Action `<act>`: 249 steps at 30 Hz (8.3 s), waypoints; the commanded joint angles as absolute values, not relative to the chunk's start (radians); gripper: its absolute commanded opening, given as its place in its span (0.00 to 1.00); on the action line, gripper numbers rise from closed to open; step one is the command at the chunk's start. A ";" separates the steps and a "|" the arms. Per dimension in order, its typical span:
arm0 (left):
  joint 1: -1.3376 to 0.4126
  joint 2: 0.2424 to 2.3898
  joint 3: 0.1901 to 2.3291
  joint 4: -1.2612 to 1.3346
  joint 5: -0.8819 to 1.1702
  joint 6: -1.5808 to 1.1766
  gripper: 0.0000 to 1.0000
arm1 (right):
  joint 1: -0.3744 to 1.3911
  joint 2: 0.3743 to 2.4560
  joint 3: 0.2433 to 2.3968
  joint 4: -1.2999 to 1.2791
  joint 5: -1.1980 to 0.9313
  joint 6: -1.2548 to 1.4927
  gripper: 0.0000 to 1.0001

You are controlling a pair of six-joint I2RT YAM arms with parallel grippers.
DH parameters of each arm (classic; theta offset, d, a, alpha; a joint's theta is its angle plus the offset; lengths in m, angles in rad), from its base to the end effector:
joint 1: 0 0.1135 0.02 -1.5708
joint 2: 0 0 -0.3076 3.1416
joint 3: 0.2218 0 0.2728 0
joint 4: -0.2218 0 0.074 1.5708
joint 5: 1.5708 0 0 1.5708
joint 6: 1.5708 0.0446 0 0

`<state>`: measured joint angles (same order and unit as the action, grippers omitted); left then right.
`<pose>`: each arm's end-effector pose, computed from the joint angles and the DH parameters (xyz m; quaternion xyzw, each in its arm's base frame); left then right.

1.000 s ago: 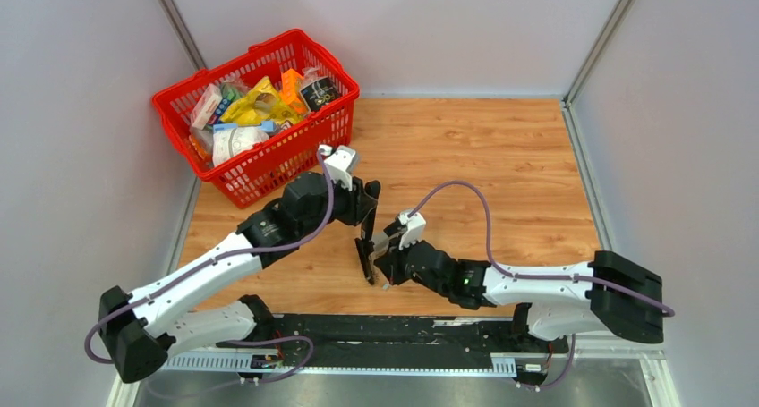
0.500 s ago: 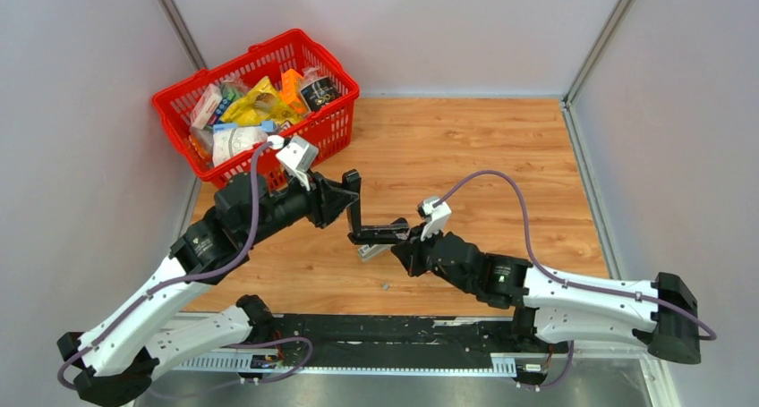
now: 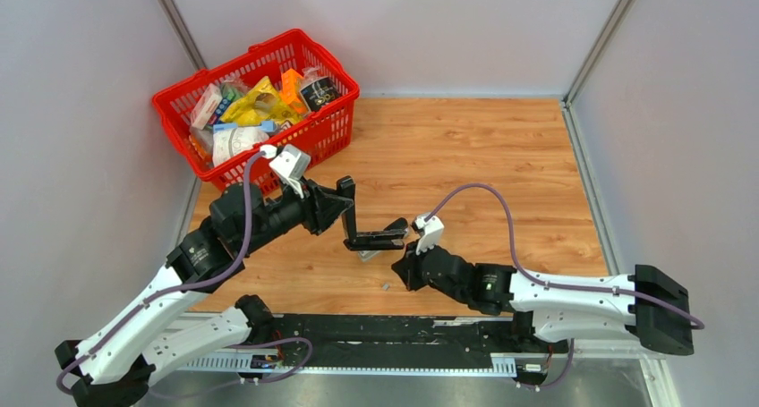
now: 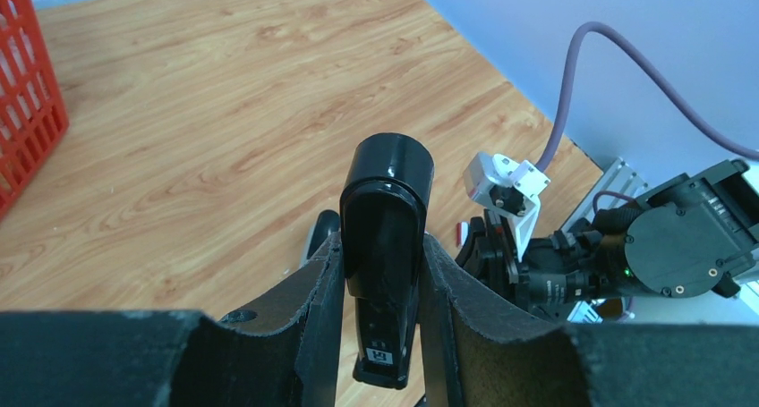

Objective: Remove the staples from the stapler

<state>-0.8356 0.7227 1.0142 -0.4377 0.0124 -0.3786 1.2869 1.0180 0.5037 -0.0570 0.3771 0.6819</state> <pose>0.0964 -0.1074 0.4336 0.1754 0.7363 -0.3767 0.5341 0.0765 0.2036 0.2342 -0.1711 0.8498 0.3010 0.3975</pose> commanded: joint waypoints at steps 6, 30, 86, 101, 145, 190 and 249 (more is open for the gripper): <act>-0.838 0.678 0.997 -0.287 -0.023 -0.449 0.00 | 1.296 1.069 0.557 0.035 0.578 0.756 0.00; -0.836 0.656 0.928 -0.290 0.003 -0.479 0.00 | 1.157 1.118 0.813 0.115 0.500 0.430 0.00; -0.572 2.094 1.554 -0.430 0.017 -0.077 0.00 | 1.155 0.807 0.581 -0.216 0.456 0.558 0.00; -0.618 2.190 1.457 -0.367 0.020 -0.106 0.00 | 1.155 0.834 0.557 -0.190 0.433 0.591 0.00; -0.653 1.684 1.310 -0.405 0.112 -0.080 0.66 | 1.155 0.828 0.635 -0.316 0.494 0.557 0.61; -0.815 1.723 1.051 -0.175 0.166 -0.048 0.00 | 1.155 0.795 0.592 -0.380 0.483 0.571 0.66; -0.827 1.012 0.799 0.060 1.009 -0.256 0.00 | 1.144 0.871 0.974 -0.583 -0.222 0.100 0.38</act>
<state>-0.8234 1.0554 0.7876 -0.0513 0.9615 -0.2344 1.1481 0.8780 0.9863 -0.6510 -0.1726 0.1020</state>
